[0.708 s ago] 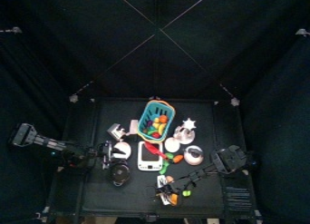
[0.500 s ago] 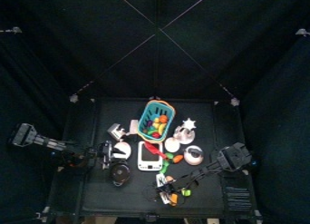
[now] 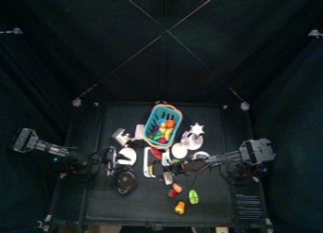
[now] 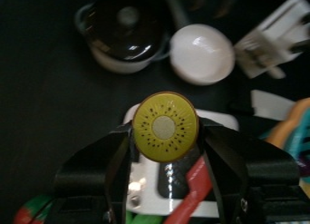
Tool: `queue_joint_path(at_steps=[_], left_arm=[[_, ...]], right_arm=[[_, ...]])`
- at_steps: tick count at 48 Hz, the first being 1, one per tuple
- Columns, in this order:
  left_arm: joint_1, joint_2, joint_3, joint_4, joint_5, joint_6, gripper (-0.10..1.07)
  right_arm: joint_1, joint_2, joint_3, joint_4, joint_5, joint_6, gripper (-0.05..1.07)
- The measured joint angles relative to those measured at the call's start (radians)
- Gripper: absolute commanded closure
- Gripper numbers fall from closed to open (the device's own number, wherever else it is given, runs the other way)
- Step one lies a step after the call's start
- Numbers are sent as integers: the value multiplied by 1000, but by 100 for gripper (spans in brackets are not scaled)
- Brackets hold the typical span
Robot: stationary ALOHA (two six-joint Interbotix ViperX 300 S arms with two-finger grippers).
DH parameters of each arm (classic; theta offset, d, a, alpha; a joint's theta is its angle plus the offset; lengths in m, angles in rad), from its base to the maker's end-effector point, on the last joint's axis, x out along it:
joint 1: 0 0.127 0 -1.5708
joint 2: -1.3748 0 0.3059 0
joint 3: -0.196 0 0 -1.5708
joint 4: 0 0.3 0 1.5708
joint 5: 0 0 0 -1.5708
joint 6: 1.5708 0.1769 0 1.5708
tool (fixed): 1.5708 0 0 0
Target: Place kiwi half into basket
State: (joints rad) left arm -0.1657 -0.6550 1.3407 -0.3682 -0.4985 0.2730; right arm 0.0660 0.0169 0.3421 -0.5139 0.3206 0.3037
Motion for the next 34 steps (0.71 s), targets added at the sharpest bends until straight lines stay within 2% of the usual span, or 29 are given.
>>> queue_joint_path(at_steps=[9, 18, 25, 34], left_arm=[[2, 0, 0, 0, -2, 0, 25], [2, 0, 0, 0, -2, 0, 25], [2, 0, 2, 0, 0, 0, 25], [0, -2, 5, 0, 0, 0, 25]], right_arm=[[-195, -5, 31, 32, -144, 2, 35], [-344, 9, 74, 124, -272, 3, 34], [-400, 55, 87, 224, -291, -2, 29], [-403, 117, 87, 256, -295, -2, 14]])
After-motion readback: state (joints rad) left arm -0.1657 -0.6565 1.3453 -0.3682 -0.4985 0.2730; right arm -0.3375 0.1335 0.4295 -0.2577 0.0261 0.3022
